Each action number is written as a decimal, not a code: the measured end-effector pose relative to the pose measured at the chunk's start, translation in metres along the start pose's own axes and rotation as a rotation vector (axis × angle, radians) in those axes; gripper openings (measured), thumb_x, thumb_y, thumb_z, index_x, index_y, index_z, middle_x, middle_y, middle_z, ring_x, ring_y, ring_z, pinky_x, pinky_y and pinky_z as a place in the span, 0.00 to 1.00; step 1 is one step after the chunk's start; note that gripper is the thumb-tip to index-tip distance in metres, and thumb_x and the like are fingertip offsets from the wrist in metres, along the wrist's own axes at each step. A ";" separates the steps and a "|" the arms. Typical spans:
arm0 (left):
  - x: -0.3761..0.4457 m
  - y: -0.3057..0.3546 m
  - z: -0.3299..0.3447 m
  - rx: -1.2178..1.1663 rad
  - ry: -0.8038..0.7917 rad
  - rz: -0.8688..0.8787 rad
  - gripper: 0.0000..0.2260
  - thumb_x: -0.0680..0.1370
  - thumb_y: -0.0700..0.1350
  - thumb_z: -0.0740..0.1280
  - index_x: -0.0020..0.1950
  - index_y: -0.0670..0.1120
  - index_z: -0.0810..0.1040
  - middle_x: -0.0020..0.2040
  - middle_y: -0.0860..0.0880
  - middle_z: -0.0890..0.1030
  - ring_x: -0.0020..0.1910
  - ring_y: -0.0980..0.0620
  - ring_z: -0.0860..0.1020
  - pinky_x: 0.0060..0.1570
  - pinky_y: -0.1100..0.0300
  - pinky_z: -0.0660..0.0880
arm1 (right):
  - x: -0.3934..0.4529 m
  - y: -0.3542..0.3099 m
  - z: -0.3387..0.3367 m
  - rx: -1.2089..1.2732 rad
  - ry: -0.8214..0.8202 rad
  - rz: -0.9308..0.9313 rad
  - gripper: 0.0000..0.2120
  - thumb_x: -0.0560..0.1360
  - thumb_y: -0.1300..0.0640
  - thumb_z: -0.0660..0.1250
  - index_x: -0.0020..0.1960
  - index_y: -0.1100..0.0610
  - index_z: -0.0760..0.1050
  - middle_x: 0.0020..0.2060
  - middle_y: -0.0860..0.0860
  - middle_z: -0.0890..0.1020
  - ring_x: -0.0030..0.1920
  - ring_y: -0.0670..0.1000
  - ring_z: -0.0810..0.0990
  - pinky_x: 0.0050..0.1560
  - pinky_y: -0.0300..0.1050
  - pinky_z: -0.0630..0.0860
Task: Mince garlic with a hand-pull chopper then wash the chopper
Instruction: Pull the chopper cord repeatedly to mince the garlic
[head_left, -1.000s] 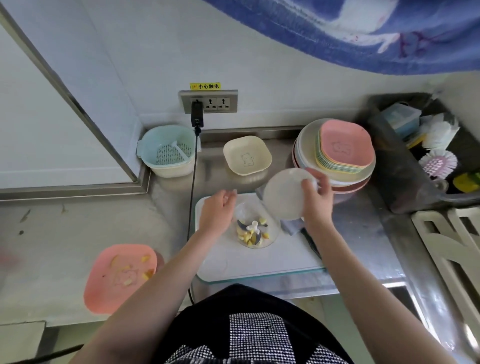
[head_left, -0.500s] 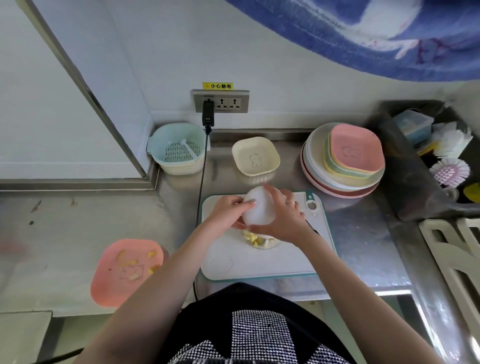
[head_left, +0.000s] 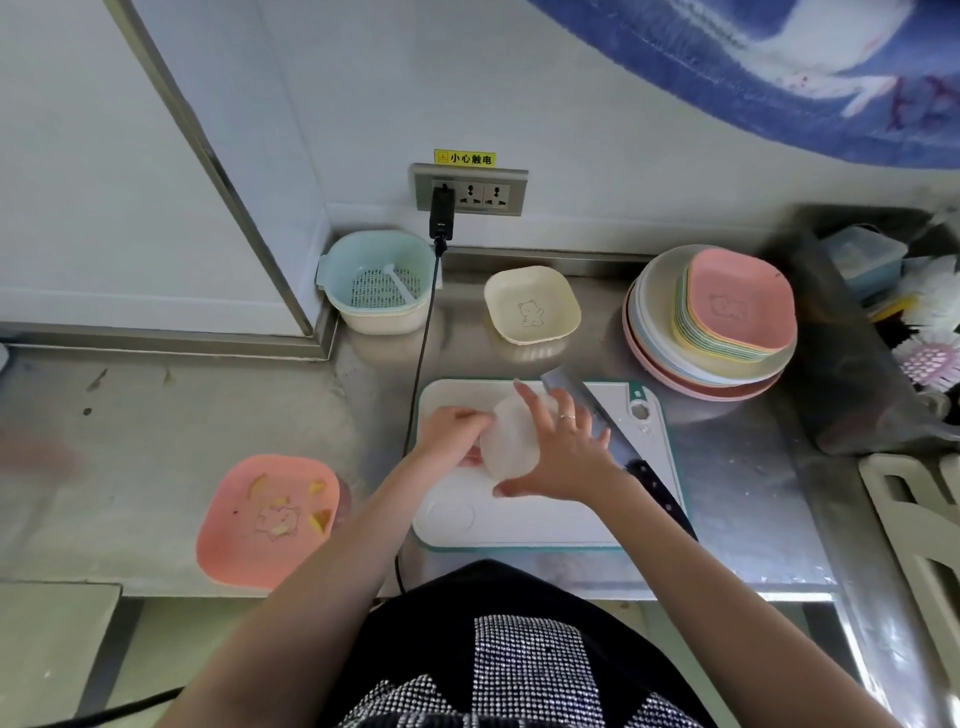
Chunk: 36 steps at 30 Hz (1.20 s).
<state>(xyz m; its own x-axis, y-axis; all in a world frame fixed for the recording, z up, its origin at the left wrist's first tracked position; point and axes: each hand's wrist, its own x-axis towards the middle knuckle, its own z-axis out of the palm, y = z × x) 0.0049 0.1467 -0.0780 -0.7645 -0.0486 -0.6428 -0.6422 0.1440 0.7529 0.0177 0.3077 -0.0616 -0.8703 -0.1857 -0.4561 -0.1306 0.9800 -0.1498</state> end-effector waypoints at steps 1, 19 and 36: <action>0.001 0.001 0.000 -0.011 0.006 -0.006 0.08 0.77 0.44 0.67 0.53 0.41 0.79 0.47 0.44 0.80 0.43 0.44 0.81 0.43 0.54 0.81 | 0.000 -0.002 -0.001 0.006 0.000 -0.007 0.61 0.56 0.26 0.70 0.72 0.35 0.29 0.76 0.54 0.43 0.74 0.62 0.48 0.67 0.71 0.57; 0.002 0.002 0.003 -0.061 -0.034 0.051 0.12 0.80 0.51 0.62 0.62 0.52 0.77 0.57 0.47 0.79 0.53 0.43 0.80 0.50 0.49 0.80 | 0.000 0.004 0.009 0.193 0.225 -0.117 0.53 0.60 0.35 0.73 0.75 0.38 0.45 0.74 0.55 0.48 0.73 0.59 0.48 0.73 0.59 0.53; -0.001 0.001 0.000 -0.631 -0.191 -0.125 0.20 0.79 0.61 0.58 0.60 0.48 0.75 0.54 0.46 0.80 0.53 0.48 0.76 0.64 0.47 0.69 | 0.015 -0.011 -0.029 0.795 0.138 -0.017 0.51 0.60 0.42 0.76 0.72 0.32 0.48 0.70 0.46 0.60 0.71 0.55 0.58 0.68 0.56 0.63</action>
<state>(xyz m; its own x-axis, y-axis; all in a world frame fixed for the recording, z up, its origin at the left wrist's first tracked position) 0.0051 0.1467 -0.0765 -0.6961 0.1572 -0.7005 -0.6794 -0.4595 0.5721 -0.0079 0.2956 -0.0414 -0.9287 -0.1390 -0.3438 0.1874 0.6241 -0.7585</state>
